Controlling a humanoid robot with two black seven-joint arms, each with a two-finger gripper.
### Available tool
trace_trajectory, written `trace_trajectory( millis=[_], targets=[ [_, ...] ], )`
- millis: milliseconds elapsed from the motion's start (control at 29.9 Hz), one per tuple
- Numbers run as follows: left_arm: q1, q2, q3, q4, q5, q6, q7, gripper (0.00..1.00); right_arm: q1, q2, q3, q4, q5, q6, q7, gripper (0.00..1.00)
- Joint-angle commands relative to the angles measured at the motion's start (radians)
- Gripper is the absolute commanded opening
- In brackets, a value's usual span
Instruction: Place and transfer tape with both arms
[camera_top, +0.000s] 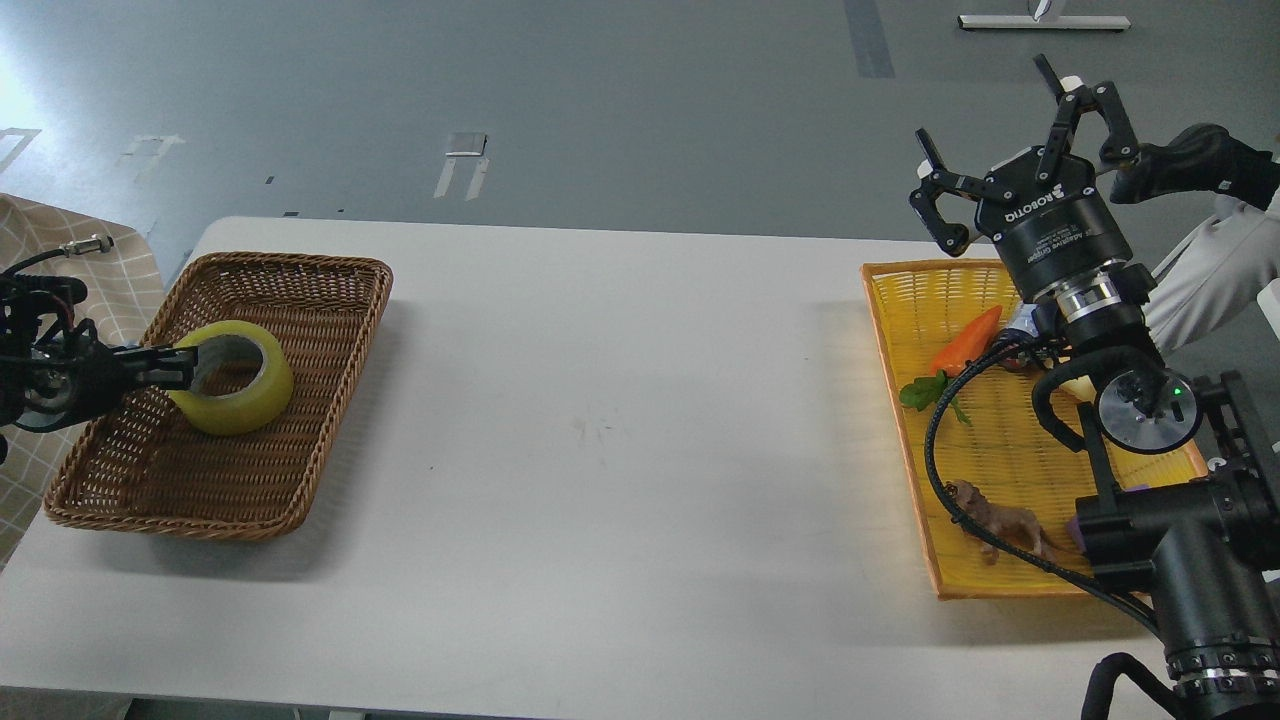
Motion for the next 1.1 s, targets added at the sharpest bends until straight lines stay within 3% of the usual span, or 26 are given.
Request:
trace_trajectory(
  millis=[0, 267, 334, 435, 501, 769, 1070],
  targets=[
    [-0.001, 0.007, -0.001, -0.011, -0.005, 0.04, -0.015, 0.63, 0.0, 0.0, 0.002, 0.0, 0.0, 0.0, 0.0, 1.0],
    [-0.061, 0.03, -0.022, -0.05, -0.151, 0.094, -0.056, 0.72, 0.002, 0.0, 0.005, 0.0, 0.0, 0.0, 0.0, 1.0],
    [-0.139, 0.033, -0.025, -0.068, -0.292, 0.097, -0.077, 0.72, 0.003, 0.0, 0.005, 0.002, 0.0, 0.0, 0.0, 1.0],
    [-0.225, 0.027, -0.028, -0.105, -0.599, 0.086, -0.148, 0.72, 0.006, 0.0, 0.006, 0.0, 0.0, 0.0, 0.0, 1.0],
    [-0.256, 0.023, -0.028, -0.12, -0.71, 0.08, -0.162, 0.72, 0.011, 0.0, 0.006, 0.0, 0.0, 0.0, 0.0, 1.0],
    [-0.353, -0.155, -0.088, -0.146, -1.162, -0.036, -0.167, 0.97, 0.032, 0.0, 0.006, 0.002, -0.002, 0.0, 0.0, 1.0],
    [-0.31, -0.362, -0.316, -0.151, -1.257, -0.257, -0.165, 0.98, 0.103, -0.018, 0.0, -0.036, -0.003, 0.0, -0.009, 1.0]
  ],
)
